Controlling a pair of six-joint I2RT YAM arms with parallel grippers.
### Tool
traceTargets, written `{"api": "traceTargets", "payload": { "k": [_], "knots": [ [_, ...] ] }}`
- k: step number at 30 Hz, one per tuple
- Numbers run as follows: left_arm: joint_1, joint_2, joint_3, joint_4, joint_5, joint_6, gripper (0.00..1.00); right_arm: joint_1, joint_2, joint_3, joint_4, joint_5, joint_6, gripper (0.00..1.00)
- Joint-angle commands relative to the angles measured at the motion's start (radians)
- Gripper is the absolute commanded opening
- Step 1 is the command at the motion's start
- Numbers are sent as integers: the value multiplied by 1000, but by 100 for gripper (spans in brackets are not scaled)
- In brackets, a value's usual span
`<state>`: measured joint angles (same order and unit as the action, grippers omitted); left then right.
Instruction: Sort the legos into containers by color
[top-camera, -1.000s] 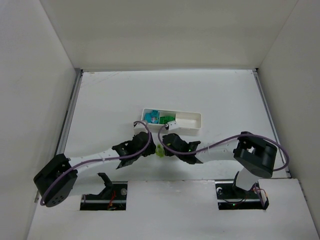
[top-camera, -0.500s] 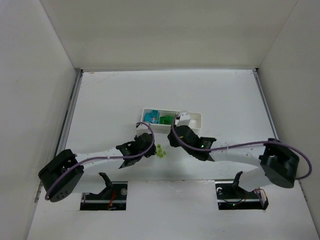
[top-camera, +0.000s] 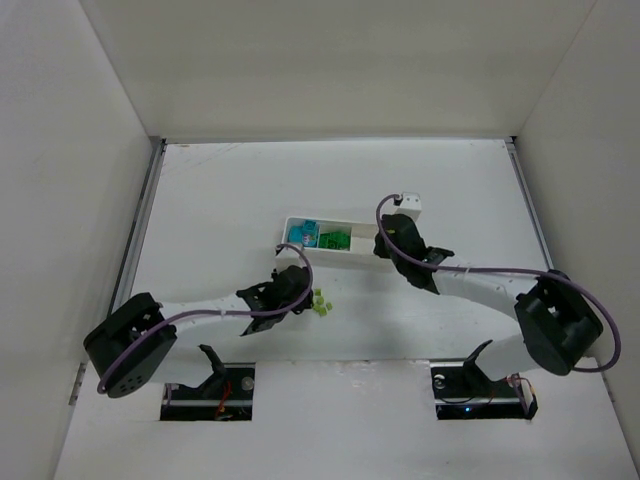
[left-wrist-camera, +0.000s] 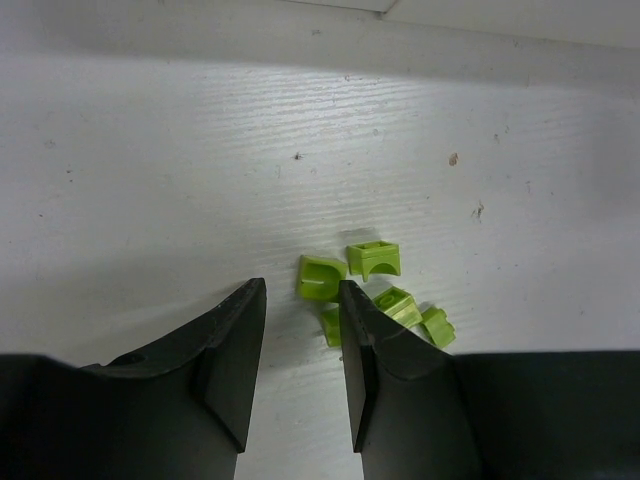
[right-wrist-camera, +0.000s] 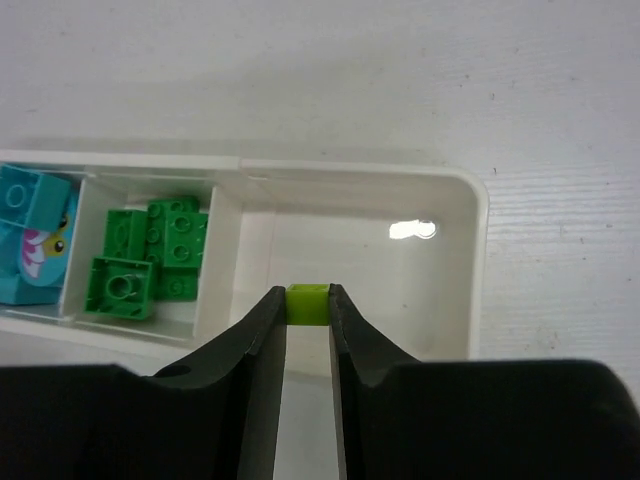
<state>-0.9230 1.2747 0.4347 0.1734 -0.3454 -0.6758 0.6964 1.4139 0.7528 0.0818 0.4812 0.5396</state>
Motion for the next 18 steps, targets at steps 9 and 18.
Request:
{"api": "traceTargets", "payload": {
  "k": [9, 18],
  "knots": [
    [2, 43, 44, 31, -18, 39, 32, -13, -70, 22, 45, -7, -17, 51],
    [-7, 90, 58, 49, -15, 48, 29, 85, -142, -61, 96, -9, 2, 52]
  ]
}}
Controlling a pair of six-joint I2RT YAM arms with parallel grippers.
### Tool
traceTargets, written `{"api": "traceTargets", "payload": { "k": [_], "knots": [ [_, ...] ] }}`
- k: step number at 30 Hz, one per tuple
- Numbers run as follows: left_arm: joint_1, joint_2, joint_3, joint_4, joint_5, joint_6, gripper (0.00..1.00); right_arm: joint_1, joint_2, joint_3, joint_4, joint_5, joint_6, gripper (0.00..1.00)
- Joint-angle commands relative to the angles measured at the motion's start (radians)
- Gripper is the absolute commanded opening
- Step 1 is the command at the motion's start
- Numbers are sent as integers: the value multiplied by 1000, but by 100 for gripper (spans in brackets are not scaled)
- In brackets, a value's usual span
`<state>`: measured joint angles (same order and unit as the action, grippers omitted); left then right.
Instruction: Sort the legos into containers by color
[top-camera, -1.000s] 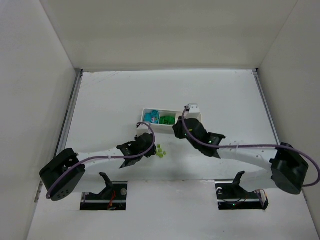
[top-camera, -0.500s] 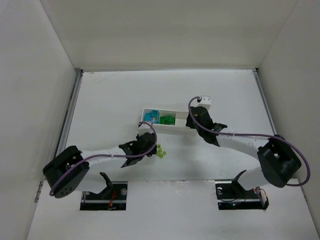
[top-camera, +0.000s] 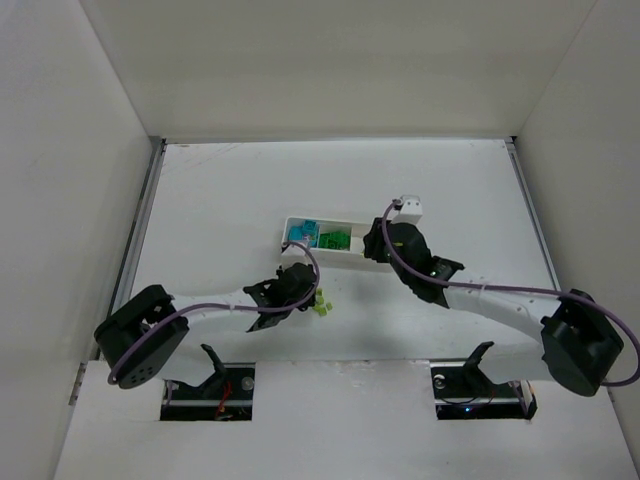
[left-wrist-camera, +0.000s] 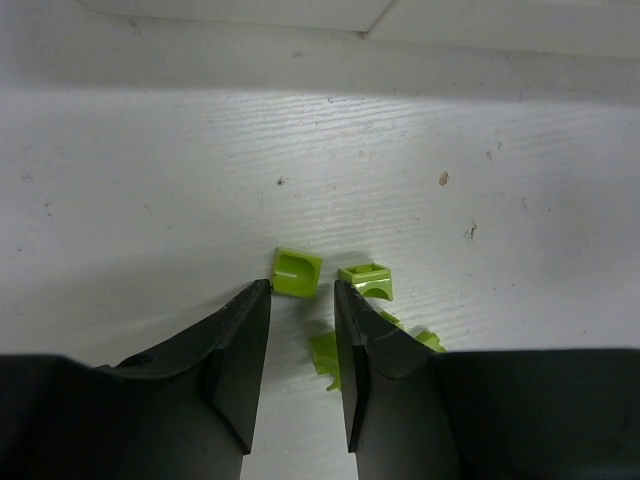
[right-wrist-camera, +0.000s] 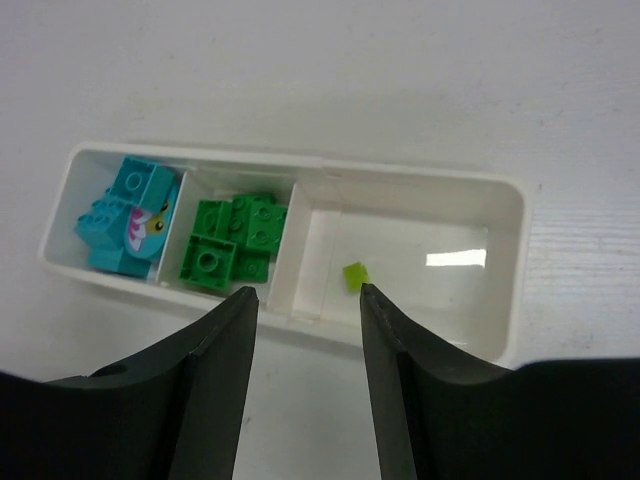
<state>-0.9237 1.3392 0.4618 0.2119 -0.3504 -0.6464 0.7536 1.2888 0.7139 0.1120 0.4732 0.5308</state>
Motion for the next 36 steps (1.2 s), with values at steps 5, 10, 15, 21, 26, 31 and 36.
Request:
{"api": "traceTargets", "payload": {
  "k": [5, 10, 15, 21, 26, 31, 36],
  "knots": [
    [1, 52, 41, 20, -19, 31, 25, 100, -20, -36, 78, -4, 23, 52],
    [12, 48, 41, 14, -27, 44, 13, 138, -63, -73, 71, 7, 34, 57],
    [13, -31, 34, -14, -79, 60, 9, 141, -140, -139, 69, -5, 67, 61],
    [-2, -176, 95, -138, -117, 86, 9, 148, -180, -185, 68, -2, 74, 61],
    [-16, -190, 214, -155, -88, 100, 10, 126, -220, -217, 51, 8, 80, 61],
    [-31, -8, 412, -99, 5, 139, 11, 92, -247, -249, -21, 21, 138, 61],
    [-20, 197, 573, -28, 60, 177, 12, 95, -307, -292, -43, 24, 175, 60]
  ]
}}
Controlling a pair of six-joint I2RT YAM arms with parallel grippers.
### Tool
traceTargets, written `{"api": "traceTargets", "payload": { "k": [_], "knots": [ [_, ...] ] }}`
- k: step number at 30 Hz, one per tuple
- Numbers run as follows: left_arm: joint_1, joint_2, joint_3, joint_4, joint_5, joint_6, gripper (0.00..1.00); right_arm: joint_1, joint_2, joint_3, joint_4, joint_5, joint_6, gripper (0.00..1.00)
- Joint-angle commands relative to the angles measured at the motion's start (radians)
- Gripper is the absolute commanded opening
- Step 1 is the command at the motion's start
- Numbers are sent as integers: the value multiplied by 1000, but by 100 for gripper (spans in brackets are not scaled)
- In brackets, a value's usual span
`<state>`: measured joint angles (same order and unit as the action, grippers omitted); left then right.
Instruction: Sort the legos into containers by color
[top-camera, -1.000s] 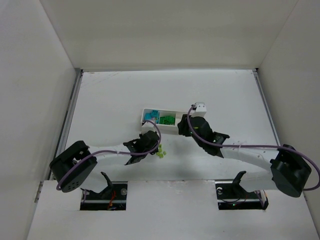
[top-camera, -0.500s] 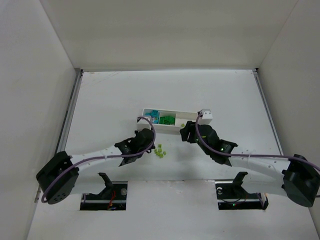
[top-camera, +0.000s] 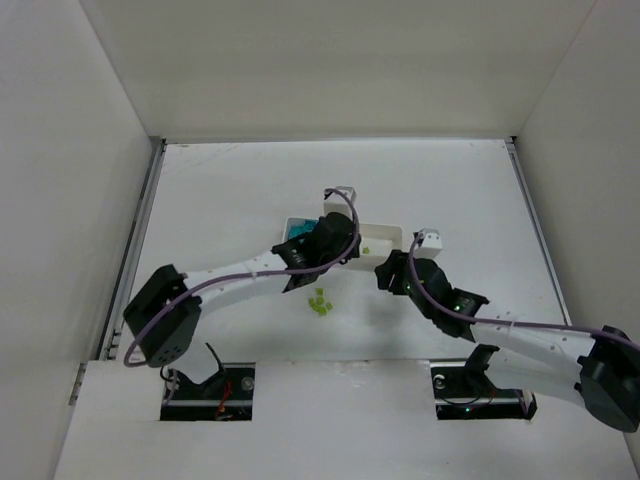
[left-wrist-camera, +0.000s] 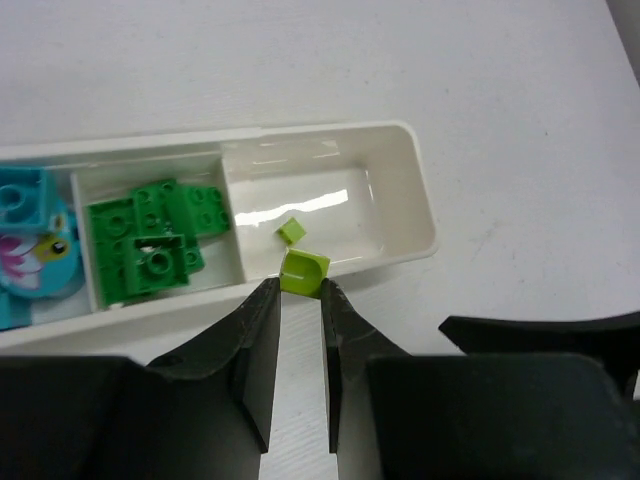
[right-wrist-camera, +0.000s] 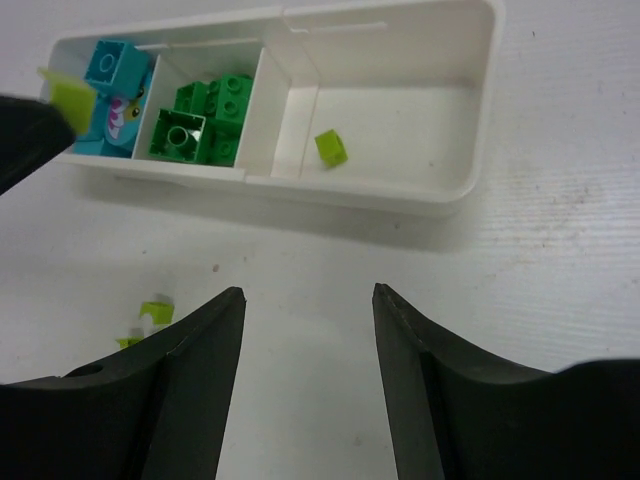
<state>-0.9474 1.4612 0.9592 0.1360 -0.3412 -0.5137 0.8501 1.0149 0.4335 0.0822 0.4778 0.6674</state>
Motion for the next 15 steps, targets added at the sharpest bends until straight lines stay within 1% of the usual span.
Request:
{"api": "traceTargets", "payload": {
  "k": [1, 4, 6, 9, 12, 15],
  "knots": [
    [8, 123, 116, 47, 73, 40, 12, 8, -39, -15, -16, 18, 40, 59],
    [14, 215, 177, 56, 109, 35, 12, 63, -59, -30, -6, 4, 34, 59],
    [19, 267, 213, 53, 129, 32, 15, 117, -67, -35, 2, 2, 32, 59],
    [25, 312, 242, 56, 148, 26, 21, 194, -68, -39, 7, 13, 34, 60],
    [29, 332, 256, 56, 149, 26, 30, 211, -52, -41, 13, 7, 40, 60],
    [31, 317, 251, 56, 149, 27, 36, 227, 0, -23, 39, -13, 32, 60]
  ]
}}
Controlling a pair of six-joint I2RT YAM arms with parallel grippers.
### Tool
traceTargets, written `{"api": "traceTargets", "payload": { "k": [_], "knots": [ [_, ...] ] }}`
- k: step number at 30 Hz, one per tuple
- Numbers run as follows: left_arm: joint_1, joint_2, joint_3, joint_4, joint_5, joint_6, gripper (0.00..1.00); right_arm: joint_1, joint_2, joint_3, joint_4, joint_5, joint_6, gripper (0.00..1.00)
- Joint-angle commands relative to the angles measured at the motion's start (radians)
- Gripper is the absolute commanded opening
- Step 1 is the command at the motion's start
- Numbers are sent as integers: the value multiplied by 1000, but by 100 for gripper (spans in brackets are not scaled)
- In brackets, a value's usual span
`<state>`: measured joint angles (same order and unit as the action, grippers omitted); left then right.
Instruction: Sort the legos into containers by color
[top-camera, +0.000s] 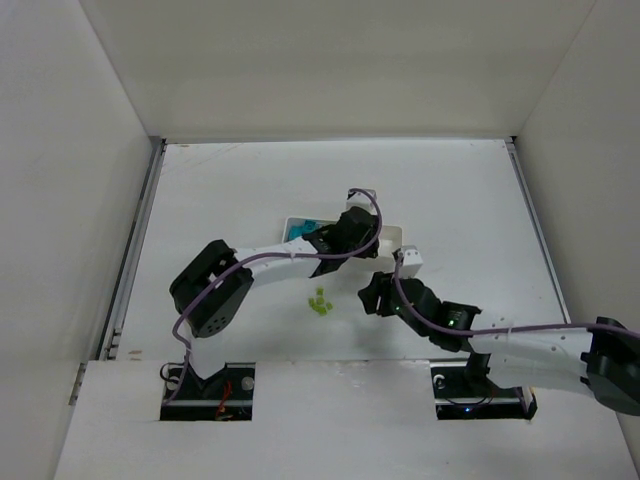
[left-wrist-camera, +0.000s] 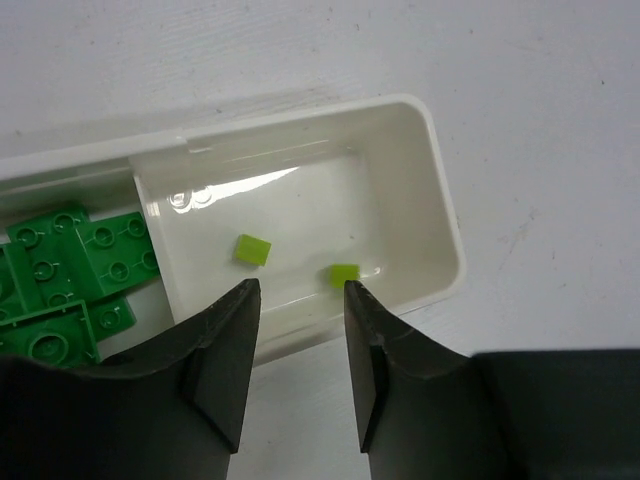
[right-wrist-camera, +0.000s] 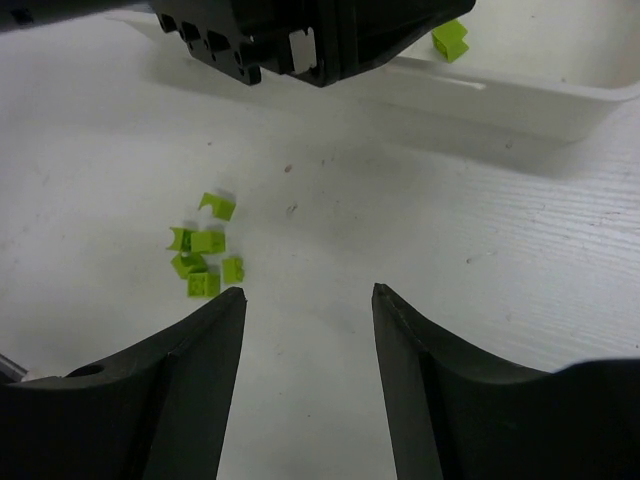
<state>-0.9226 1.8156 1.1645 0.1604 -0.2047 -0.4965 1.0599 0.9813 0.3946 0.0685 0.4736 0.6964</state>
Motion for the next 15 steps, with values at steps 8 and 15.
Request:
{"api": "traceTargets", "payload": {
  "k": [8, 15],
  "knots": [
    [52, -284, -133, 68, 2, -8, 40, 151, 293, 162, 119, -33, -52, 34],
    [158, -597, -415, 19, -12, -126, 36, 208, 511, 266, 129, -26, -63, 49]
  ]
}}
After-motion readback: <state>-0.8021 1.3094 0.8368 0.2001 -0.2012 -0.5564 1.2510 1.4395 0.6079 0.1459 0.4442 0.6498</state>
